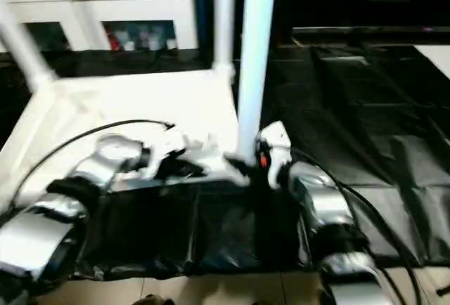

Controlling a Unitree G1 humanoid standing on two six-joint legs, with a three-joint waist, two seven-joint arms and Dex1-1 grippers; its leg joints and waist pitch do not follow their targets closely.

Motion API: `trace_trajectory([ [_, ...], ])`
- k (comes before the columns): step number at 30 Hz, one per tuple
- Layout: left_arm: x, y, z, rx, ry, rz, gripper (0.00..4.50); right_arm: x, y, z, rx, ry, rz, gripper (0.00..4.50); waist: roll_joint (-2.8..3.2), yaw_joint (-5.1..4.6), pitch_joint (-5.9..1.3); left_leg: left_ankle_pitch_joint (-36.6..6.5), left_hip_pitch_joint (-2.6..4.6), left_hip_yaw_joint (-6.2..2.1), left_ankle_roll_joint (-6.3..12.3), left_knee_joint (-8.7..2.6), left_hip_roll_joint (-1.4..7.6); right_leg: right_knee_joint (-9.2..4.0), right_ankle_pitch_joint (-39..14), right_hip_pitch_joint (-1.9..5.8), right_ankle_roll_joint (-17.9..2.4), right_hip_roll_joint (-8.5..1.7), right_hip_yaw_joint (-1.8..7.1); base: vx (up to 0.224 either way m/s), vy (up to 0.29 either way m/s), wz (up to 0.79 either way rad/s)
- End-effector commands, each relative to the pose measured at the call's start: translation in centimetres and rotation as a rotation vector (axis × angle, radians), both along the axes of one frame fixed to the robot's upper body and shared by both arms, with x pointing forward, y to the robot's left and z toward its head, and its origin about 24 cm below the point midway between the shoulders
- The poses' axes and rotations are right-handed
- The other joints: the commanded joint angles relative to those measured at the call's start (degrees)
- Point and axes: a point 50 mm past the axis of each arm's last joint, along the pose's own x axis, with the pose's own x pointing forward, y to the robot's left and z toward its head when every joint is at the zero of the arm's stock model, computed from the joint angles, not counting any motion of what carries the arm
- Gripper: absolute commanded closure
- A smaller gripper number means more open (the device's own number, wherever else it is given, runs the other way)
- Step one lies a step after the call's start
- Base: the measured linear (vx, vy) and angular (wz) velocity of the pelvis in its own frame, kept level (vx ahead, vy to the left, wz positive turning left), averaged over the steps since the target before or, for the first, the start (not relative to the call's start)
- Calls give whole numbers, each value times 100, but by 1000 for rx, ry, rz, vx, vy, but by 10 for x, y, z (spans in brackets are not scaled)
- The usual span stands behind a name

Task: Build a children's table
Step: Rotate leg to tighten

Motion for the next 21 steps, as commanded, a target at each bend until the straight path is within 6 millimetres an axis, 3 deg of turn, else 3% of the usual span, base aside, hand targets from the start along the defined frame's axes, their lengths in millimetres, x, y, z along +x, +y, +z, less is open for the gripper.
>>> trace_trajectory([
  [1, 4, -35, 15, -78, -51, -30, 450, 2, 24, -11, -20, 48, -44, 177, -18, -49, -364, -1922, 104, -120, 45, -399, 115, -500, -2581, 225, -979, -335, 199, 0, 0, 0],
  [6, 3, -59, 15, -111, -66, 37, 450, 18, 40, -9, -51, 37, -227, 177, -1, -145, -406, -1743, 91, -106, 98, -376, 97, -449, -1954, 247, -1185, -310, 204, 0, 0, 0],
  [7, 3, -60, 14, -110, -66, 35, 450, 19, 41, -8, -57, 21, -225, 143, 28, -145, -410, -1728, 89, -105, 119, -370, 94, -438, -1860, 253, -1210, -302, 204, 0, 0, 0],
  [9, 2, -60, 13, -99, -73, 19, 450, 21, 43, -4, -46, -5, -222, 122, 7, -140, -419, -1629, 65, -87, 239, -359, 92, -419, -1615, 274, -1244, -301, 208, 0, 0, 0],
  [10, 2, -57, 13, -92, -77, 7, 450, 22, 43, -1, -12, -10, -218, 106, -42, -137, -430, -1530, 52, -80, 301, -352, 96, -398, -1443, 290, -1286, -296, 208, 0, 0, 0],
  [11, 1, -56, 13, -93, -77, 0, 450, 22, 42, 0, -6, -12, -211, 103, -26, -124, -434, -1476, 50, -79, 333, -343, 94, -379, -1365, 297, -1319, -300, 209, 0, 0, 0],
  [12, 1, -54, 13, -95, -76, -16, 450, 22, 42, 1, -2, -21, -191, 103, -4, -111, -440, -1375, 48, -74, 386, -338, 107, -363, -1216, 297, -1371, -299, 210, 0, 0, 0],
  [14, 0, -52, 13, -97, -75, -30, 450, 21, 41, 2, -10, -33, -169, 74, -17, -101, -451, -1273, 35, -67, 449, -325, 109, -329, -1014, 310, -1435, -295, 209, 0, 0, 0],
  [16, -2, -43, 15, -99, -63, -88, 450, 16, 36, 4, -28, -75, -41, 63, -27, -81, -447, -1248, 29, -53, 519, -313, 106, -326, -985, 314, -1470, -297, 203, 0, 0, 0],
  [17, -2, -39, 15, -92, -61, -110, 450, 12, 34, 6, -20, -88, 32, 63, -54, -63, -435, -1276, 25, -47, 595, -308, 111, -333, -1053, 318, -1467, -299, 200, 0, 0, 0],
  [21, -3, -30, 16, -93, -45, -151, 450, 4, 27, 7, -8, -90, 167, 63, -51, -47, -416, -1356, 32, -51, 610, -320, 126, -356, -1275, 306, -1431, -307, 203, 0, 0, 0],
])
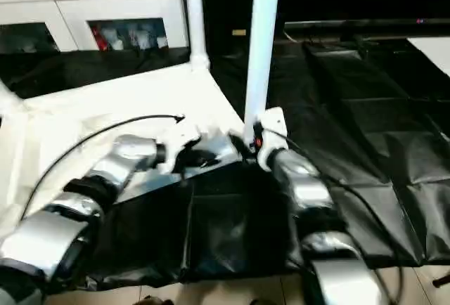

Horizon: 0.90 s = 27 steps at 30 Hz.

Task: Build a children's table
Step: Rotate leg to tighten

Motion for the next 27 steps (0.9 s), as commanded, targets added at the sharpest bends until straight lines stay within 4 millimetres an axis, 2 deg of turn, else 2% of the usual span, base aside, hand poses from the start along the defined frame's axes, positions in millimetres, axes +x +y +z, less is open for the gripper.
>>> trace_trajectory([
  [1, -4, -19, 15, -38, -49, -185, 450, -9, 21, 5, 19, 10, 227, 63, -85, 47, -406, -1430, 82, -46, 609, -320, 121, -392, -1450, 335, -1375, -302, 211, 0, 0, 0],
  [2, -5, -17, 15, -34, -43, -198, 450, -12, 19, 5, 22, 18, 267, 63, -73, 80, -400, -1480, 100, -41, 608, -319, 134, -396, -1538, 314, -1363, -303, 227, 0, 0, 0],
  [4, -6, -11, 15, -21, -31, -224, 450, -20, 13, 6, 14, 45, 380, 63, -81, 120, -408, -1468, 89, -50, 593, -325, 146, -386, -1546, 322, -1352, -305, 228, 0, 0, 0],
  [6, -6, -9, 15, -15, -29, -235, 450, -23, 11, 6, 8, 57, 422, 63, -70, 157, -404, -1510, 118, -47, 532, -331, 163, -389, -1570, 287, -1374, -319, 241, 0, 0, 0],
  [7, -7, -7, 15, -10, -24, -247, 450, -27, 8, 7, 9, 76, 471, 63, -96, 167, -403, -1518, 109, -51, 516, -331, 146, -394, -1615, 310, -1366, -313, 233, 0, 0, 0],
  [11, -10, 1, 14, 4, 5, -297, 450, -39, 0, 5, -32, 139, 618, 63, -92, 244, -412, -1405, 103, -58, 537, -330, 170, -378, -1594, 306, -1324, -337, 245, 0, 0, 0],
  [21, -13, 6, 11, 13, 24, -325, 450, -45, 4, 3, -29, 181, 673, 153, -111, 312, -426, -1230, 95, -63, 488, -322, 167, -354, -1507, 303, -1312, -345, 244, 0, 0, 0],
  [27, -14, 7, 10, 19, 30, -335, 450, -49, 6, 1, -23, 194, 690, 169, -101, 320, -420, -1287, 98, -66, 460, -329, 167, -363, -1571, 301, -1285, -344, 242, 0, 0, 0],
])
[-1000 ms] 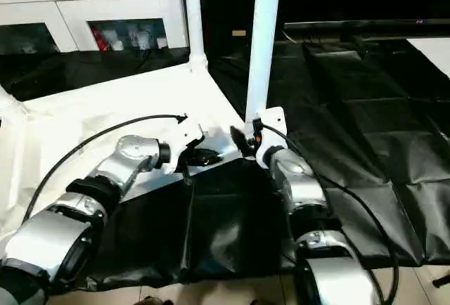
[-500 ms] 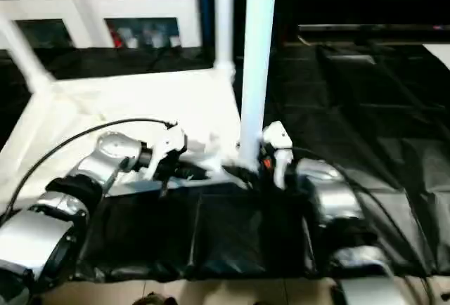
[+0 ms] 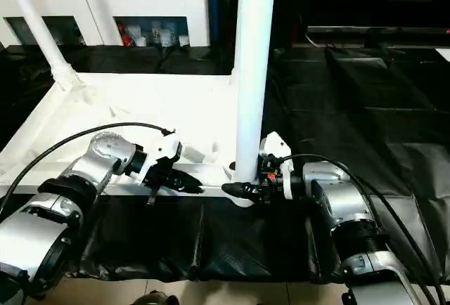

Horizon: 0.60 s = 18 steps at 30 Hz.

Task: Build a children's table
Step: Rotate leg to tighten

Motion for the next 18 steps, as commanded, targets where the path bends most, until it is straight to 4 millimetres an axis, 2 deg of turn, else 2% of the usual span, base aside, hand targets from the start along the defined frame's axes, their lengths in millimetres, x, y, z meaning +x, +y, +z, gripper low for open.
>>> trace_trajectory([
  [1, 2, -17, 9, -36, -50, -48, 450, -9, 22, -6, 12, 40, 124, 171, -85, -21, -427, -1305, 109, -69, 453, -337, 165, -370, -1590, 285, -1280, -341, 233, 0, 0, 0],
  [4, 1, -16, 8, -33, -48, -51, 450, -12, 23, -7, 25, 45, 115, 171, -73, -20, -418, -1369, 111, -71, 420, -346, 164, -384, -1679, 282, -1244, -337, 232, 0, 0, 0],
  [5, 1, -17, 7, -33, -51, -45, 450, -12, 24, -8, 38, 36, 84, 171, -92, -20, -421, -1378, 111, -74, 403, -349, 165, -384, -1712, 287, -1228, -342, 231, 0, 0, 0],
  [8, 1, -18, 6, -39, -54, -22, 450, -7, 24, -8, 47, 2, 2, 171, -78, -23, -405, -1451, 119, -80, 348, -364, 166, -403, -1901, 275, -1174, -351, 231, 0, 0, 0],
  [9, 3, -22, 6, -49, -67, 20, 450, 4, 23, -11, 33, -33, -164, 171, -86, -33, -402, -1469, 113, -87, 323, -374, 167, -408, -1961, 279, -1148, -351, 227, 0, 0, 0],
  [10, 5, -25, 6, -49, -75, 51, 450, 9, 23, -13, 22, -52, -255, 173, -69, -64, -393, -1587, 131, -91, 225, -389, 167, -420, -2140, 252, -1112, -353, 223, 0, 0, 0],
  [11, 6, -26, 5, -49, -78, 65, 450, 12, 23, -14, 16, -60, -295, 173, -88, -119, -379, -1709, 144, -99, 125, -394, 152, -443, -2382, 239, -1057, -356, 214, 0, 0, 0],
  [13, 8, -32, 5, -45, -96, 97, 450, 18, 22, -17, 4, -58, -391, 173, -93, -164, -360, -1843, 145, -112, 96, -400, 126, -491, -2713, 254, -942, -353, 194, 0, 0, 0],
  [14, 11, -46, 5, -65, -100, 157, 450, 26, 28, -21, 12, -25, -529, 175, -70, -197, -360, -1884, 166, -112, 85, -400, 133, -507, -2793, 230, -909, -352, 202, 0, 0, 0],
  [16, 11, -51, 5, -74, -95, 176, 450, 28, 31, -22, 15, -13, -567, 177, -84, -269, -355, -1957, 178, -121, 41, -391, 113, -520, -2856, 219, -921, -349, 190, 0, 0, 0],
  [17, 11, -57, 5, -84, -87, 185, 450, 30, 34, -23, 11, -15, -596, 177, -92, -284, -351, -1940, 162, -117, 82, -390, 97, -551, -2943, 235, -840, -338, 178, 0, 0, 0],
  [18, 11, -66, 5, -93, -88, 201, 450, 34, 42, -25, 2, -4, -658, 178, -54, -294, -351, -1911, 150, -119, 110, -389, 94, -557, -2922, 232, -815, -343, 189, 0, 0, 0],
])
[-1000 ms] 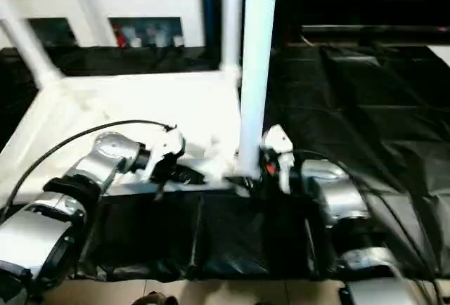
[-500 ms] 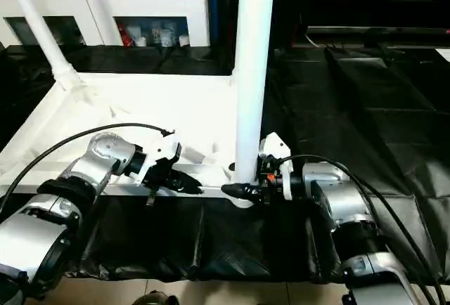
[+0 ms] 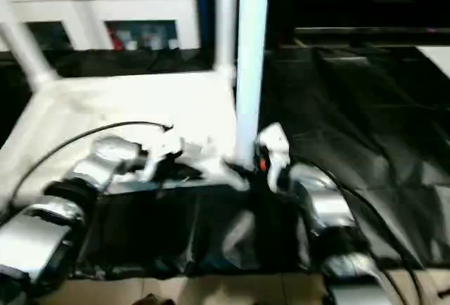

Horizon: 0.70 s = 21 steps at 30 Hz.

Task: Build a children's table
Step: Rotate leg to tighten

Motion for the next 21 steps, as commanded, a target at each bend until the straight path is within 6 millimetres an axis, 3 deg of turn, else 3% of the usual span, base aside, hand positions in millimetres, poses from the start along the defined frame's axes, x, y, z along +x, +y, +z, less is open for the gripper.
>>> trace_trajectory([
  [1, -3, -42, 11, -68, -23, -92, 450, -1, 30, -13, -9, 71, -9, 178, -57, -53, -357, -1914, 103, -117, 116, -399, 93, -538, -2819, 226, -857, -328, 180, 0, 0, 0],
  [3, -3, -52, 11, -77, -26, -64, 450, 2, 40, -13, -17, 63, -43, 178, -48, -81, -362, -1940, 132, -102, 119, -387, 88, -546, -2706, 188, -908, -319, 192, 0, 0, 0],
  [6, -2, -61, 13, -98, -34, -21, 450, 5, 53, -9, -27, 3, -61, 178, -54, -101, -372, -1873, 117, -97, 177, -378, 82, -532, -2576, 207, -966, -321, 191, 0, 0, 0],
  [8, -2, -61, 13, -96, -39, -20, 450, 7, 54, -7, -3, -6, -68, 122, -56, -103, -377, -1830, 103, -96, 244, -385, 91, -512, -2419, 221, -1010, -314, 197, 0, 0, 0],
  [12, -2, -51, 13, -82, -56, -58, 450, 6, 46, -5, -14, -28, -14, 81, -49, -85, -388, -1786, 103, -82, 295, -385, 114, -469, -2073, 229, -1142, -305, 212, 0, 0, 0],
  [14, -3, -45, 13, -77, -60, -87, 450, 4, 39, -4, -44, -53, 40, 81, -49, -71, -403, -1668, 68, -80, 326, -377, 115, -430, -1835, 268, -1205, -302, 210, 0, 0, 0],
  [21, -6, -23, 14, -58, -40, -202, 450, -14, 17, 1, -46, -43, 359, 81, -62, 19, -451, -1183, 22, -56, 681, -310, 130, -314, -928, 320, -1457, -301, 214, 0, 0, 0],
])
